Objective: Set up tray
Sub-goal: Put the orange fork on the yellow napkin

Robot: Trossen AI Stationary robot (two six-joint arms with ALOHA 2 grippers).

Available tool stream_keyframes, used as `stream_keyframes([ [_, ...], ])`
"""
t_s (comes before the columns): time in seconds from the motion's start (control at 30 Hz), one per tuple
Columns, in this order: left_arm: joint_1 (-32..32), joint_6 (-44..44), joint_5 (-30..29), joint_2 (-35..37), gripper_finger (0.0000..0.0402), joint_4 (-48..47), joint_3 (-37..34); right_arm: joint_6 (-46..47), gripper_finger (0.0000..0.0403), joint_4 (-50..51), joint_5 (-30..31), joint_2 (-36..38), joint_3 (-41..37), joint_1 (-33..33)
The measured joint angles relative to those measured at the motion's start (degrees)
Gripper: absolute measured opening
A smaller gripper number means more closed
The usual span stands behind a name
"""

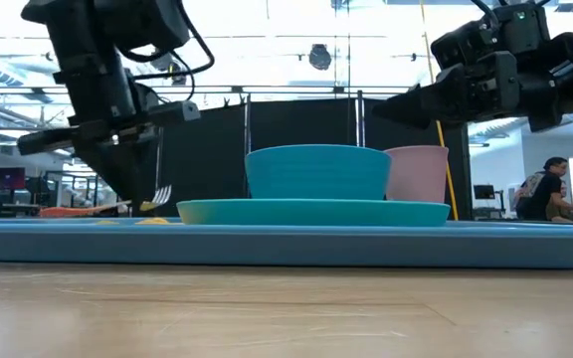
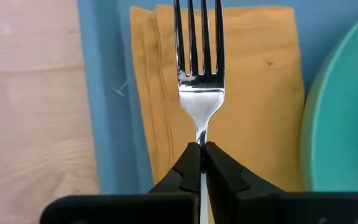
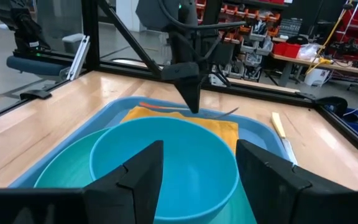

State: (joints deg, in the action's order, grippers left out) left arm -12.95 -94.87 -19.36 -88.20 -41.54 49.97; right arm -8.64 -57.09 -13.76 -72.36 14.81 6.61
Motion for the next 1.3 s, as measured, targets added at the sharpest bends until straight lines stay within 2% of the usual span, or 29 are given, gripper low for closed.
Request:
stream_keyframes([
  [0.57, 0.6, -3.2, 2.2, 0.0, 0.0007, 5.7, -5.4, 0.0, 0.0194, -0.2, 0.0, 0.0, 0.0, 0.0],
  [1.07, 0.7, -2.9, 2.0, 0.0, 0.0017, 6.1, -5.8, 0.0, 0.0194, -0.1, 0.0, 0.0, 0.0, 0.0],
  [1.3, 0.7, -0.1, 1.5, 0.0, 0.0020, 8.9, -5.8, 0.0, 0.0194, -0.1, 0.0, 0.0, 0.0, 0.0],
])
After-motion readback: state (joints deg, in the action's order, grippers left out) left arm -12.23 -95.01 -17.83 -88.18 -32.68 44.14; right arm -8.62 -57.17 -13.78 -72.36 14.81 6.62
